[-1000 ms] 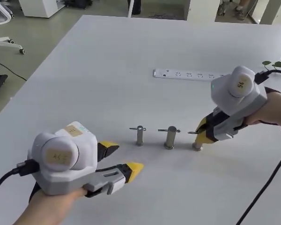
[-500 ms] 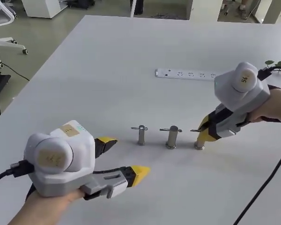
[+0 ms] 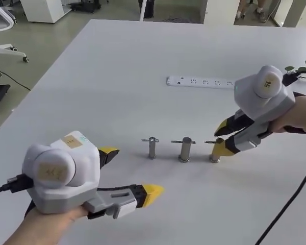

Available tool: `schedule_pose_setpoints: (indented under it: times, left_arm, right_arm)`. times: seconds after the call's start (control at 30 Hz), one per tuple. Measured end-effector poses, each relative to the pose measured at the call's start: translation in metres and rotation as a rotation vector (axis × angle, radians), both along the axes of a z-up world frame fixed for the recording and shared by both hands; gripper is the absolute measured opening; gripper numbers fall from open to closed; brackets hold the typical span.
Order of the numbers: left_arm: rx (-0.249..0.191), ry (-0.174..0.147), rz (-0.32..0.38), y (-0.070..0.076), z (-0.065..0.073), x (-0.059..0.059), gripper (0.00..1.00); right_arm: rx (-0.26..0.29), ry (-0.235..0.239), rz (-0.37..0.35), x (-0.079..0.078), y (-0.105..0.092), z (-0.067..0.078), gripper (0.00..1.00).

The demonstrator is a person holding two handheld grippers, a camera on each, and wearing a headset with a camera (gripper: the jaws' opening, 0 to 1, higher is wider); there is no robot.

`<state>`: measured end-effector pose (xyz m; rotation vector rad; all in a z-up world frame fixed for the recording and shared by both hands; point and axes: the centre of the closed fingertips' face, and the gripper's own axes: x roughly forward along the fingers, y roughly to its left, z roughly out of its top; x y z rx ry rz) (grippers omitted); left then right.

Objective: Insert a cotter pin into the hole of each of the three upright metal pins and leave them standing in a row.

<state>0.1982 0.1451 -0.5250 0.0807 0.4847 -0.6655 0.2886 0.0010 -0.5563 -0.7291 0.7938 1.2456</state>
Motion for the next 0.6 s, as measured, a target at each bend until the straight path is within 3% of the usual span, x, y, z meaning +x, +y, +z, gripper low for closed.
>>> schedule_pose_setpoints:
  times: [0.1, 0.23, 0.37, 0.6]
  left_arm:
    - [-0.007, 0.005, 0.002, 0.0, 0.002, 0.0, 0.77]
    - [-0.008, 0.003, 0.02, 0.002, 0.005, 0.004, 0.82]
    - [-0.025, -0.001, 0.045, 0.005, 0.009, 0.009, 0.83]
    - [-0.033, -0.006, 0.105, 0.011, 0.015, 0.026, 0.8]
  right_arm:
    - [0.01, 0.008, -0.062, -0.002, -0.004, 0.003, 0.35]
    - [0.077, 0.018, -0.157, -0.004, -0.005, 0.011, 0.39]
    - [0.109, 0.015, -0.212, -0.01, -0.007, 0.018, 0.45]
    - [0.199, 0.018, -0.376, -0.015, -0.006, 0.028, 0.5]
